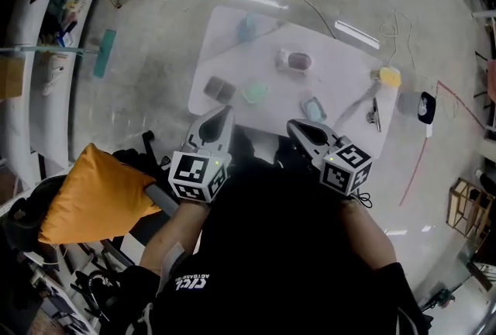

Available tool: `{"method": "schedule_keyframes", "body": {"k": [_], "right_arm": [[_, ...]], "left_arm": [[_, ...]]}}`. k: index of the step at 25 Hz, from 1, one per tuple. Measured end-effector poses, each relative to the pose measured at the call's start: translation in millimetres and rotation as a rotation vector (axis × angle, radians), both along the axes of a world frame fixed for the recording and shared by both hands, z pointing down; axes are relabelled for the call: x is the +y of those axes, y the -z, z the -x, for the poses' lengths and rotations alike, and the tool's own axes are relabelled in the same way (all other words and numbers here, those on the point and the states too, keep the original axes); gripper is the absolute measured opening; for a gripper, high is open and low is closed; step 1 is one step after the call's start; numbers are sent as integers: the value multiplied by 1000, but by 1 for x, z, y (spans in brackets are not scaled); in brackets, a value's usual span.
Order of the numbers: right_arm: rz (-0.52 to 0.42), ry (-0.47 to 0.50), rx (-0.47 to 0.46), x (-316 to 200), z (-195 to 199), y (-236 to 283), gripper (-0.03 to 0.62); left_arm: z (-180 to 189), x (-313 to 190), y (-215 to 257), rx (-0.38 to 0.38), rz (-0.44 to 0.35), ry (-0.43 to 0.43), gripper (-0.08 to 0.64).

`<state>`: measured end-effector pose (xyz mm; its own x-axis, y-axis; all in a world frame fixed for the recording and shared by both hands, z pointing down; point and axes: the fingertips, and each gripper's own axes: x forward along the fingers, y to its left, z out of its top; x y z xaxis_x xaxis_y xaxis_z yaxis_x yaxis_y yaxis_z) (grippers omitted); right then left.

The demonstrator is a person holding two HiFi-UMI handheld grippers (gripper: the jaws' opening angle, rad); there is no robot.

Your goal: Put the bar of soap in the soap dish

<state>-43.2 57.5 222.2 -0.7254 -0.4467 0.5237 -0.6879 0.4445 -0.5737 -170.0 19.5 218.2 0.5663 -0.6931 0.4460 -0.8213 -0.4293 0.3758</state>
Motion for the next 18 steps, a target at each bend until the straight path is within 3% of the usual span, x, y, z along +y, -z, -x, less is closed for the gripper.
{"method": "schedule_keyframes", "body": {"k": [6,10,15,18], "right_arm": [[-194,-16,76,-2,-77,47,16],[-296,0,51,2,-121,84,17],[-396,17,30,-4,-152,120,15],[-444,11,30,-5,-160,138,17]], "left_arm": [[-55,9,47,-35,-79,59,9],[-89,26,75,-72,-129,90,9],[-115,28,116,-89,-229,93,9],[-130,28,138,-153,-305,55,9]]}}
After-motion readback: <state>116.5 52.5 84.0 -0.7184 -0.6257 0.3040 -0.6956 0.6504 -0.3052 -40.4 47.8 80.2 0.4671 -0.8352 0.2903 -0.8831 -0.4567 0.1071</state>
